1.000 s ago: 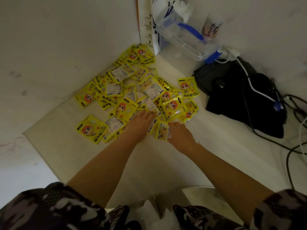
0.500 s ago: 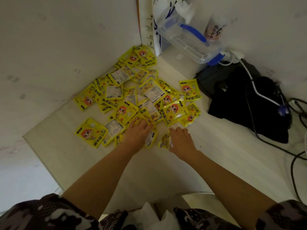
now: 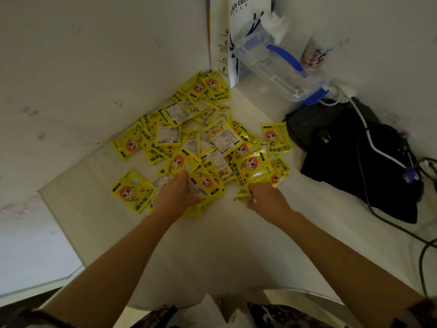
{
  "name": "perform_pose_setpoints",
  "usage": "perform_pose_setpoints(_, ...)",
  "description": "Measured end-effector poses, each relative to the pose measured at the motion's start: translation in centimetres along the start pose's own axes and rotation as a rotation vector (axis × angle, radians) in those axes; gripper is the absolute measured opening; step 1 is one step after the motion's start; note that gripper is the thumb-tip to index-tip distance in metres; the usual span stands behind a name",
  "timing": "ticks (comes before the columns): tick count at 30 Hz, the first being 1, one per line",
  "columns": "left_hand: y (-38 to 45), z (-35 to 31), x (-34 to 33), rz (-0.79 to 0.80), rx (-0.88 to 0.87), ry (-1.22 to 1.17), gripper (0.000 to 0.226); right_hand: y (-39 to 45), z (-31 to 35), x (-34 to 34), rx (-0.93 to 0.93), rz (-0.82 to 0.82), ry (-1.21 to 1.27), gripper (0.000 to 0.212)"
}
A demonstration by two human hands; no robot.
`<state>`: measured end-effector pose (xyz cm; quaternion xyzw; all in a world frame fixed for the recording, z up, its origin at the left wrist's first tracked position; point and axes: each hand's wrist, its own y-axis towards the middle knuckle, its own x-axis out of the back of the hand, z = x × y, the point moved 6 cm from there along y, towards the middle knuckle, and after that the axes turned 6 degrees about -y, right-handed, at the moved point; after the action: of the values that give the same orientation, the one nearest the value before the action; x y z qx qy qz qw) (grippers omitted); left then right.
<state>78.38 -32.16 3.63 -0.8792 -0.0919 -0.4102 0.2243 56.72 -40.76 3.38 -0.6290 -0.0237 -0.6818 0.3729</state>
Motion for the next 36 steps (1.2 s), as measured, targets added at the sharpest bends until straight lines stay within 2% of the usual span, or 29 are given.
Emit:
perform_pose_setpoints(3,1.4,1.1,1.8,-0.068,0.089,-0.13,0.06,1.8,-0.8,2.5,0.019,-0.07,-0.034,0.021)
perform_pose_setpoints(6,3.2,1.4,3.2,-0.112,0.125,-0.158,0.058,3.6,-1.2,4.0,0.046,-0.087,-0.129,0.021)
perform_pose_setpoints(12,6.7,2.7,3.6,-0.093,0.169,-0.1,0.071,7.2,-1.8,3.9,0.105,-0.057,-0.383,0.043)
perform_pose_setpoints(15,7.8,2.7,3.3,-0.103,0.167,-0.068,0.065,7.9,-2.0,3.2,0.111,-0.048,-0.381,0.04)
perform_pose_setpoints(21,8.5,3.0,2.4,-0.05,0.162,0.087,0.058,8.0,-2.3,2.3,0.124,-0.144,-0.375,0.032)
perform_pose_setpoints(27,8.2,2.9,2.2,-0.045,0.176,0.079,0.055,8.7,-1.9,2.8,0.096,-0.136,-0.412,0.049)
perform_pose_setpoints(36,7.0,1.6,1.7,-0.111,0.022,0.257,0.048,8.7,-2.1,3.3,0.062,-0.108,-0.414,0.067)
